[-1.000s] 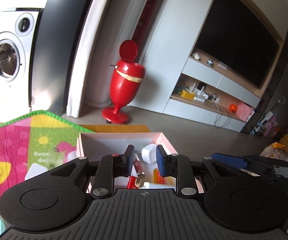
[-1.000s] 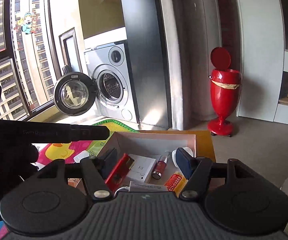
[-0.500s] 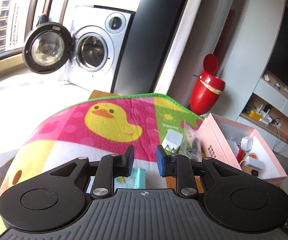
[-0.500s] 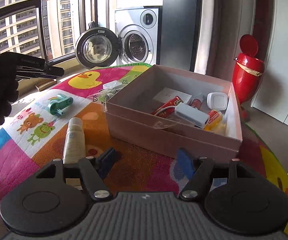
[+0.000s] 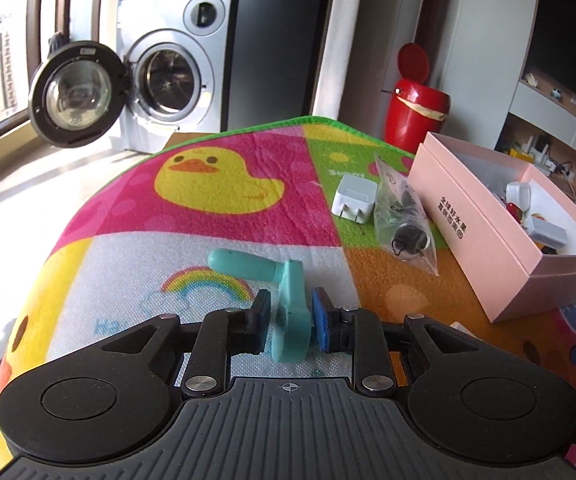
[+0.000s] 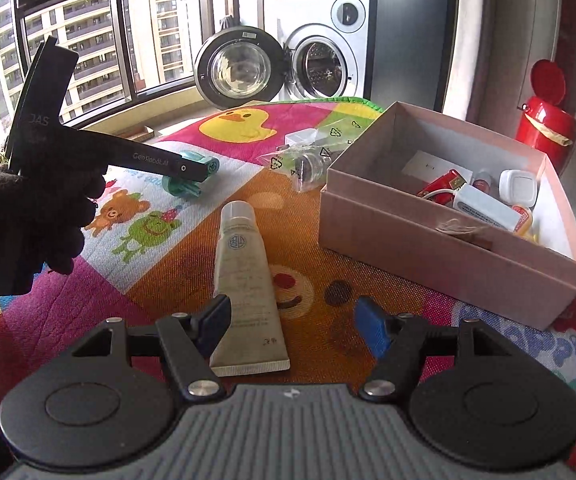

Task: Organize rigid objects
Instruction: 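Grasp the white plug adapter with right tool while left tool holds the teal piece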

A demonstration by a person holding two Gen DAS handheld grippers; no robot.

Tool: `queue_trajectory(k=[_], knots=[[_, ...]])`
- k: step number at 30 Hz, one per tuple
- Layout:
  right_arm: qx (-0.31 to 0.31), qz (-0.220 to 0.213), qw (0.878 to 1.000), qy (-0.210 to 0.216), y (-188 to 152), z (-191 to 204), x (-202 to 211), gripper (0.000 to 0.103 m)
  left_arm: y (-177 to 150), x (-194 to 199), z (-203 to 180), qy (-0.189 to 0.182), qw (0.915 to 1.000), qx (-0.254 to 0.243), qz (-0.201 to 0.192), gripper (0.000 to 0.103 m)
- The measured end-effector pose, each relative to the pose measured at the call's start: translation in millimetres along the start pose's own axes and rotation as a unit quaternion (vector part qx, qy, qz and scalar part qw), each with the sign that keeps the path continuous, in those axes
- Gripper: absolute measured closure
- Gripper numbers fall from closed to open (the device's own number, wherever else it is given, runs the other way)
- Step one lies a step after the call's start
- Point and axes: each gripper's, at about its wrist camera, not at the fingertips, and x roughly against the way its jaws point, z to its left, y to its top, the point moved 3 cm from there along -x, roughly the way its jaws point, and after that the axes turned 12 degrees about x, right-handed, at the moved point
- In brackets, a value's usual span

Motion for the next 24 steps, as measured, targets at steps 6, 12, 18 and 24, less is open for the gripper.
queue_trajectory(k=[6,12,18,24], knots=[[0.022,0.001,1.0,0.007,11,12,-16,0.034,-22,22,-8,-0.019,0.9994,-0.028,0.009,0.081],[0.021,0.012,0.999,0.027,22,16,-39,0.034,-49,51,-13,-0.03,0.998,-0.051,0.022,0.079],[0.033,0.008,0.999,0.015,26,22,-48,0.034,-52,51,-5,-0.043,0.9987,-0.025,0.01,0.077],[0.029,0.005,0.999,0.016,22,21,-45,0.034,-55,51,-12,-0.03,0.9985,-0.046,-0.002,0.077]])
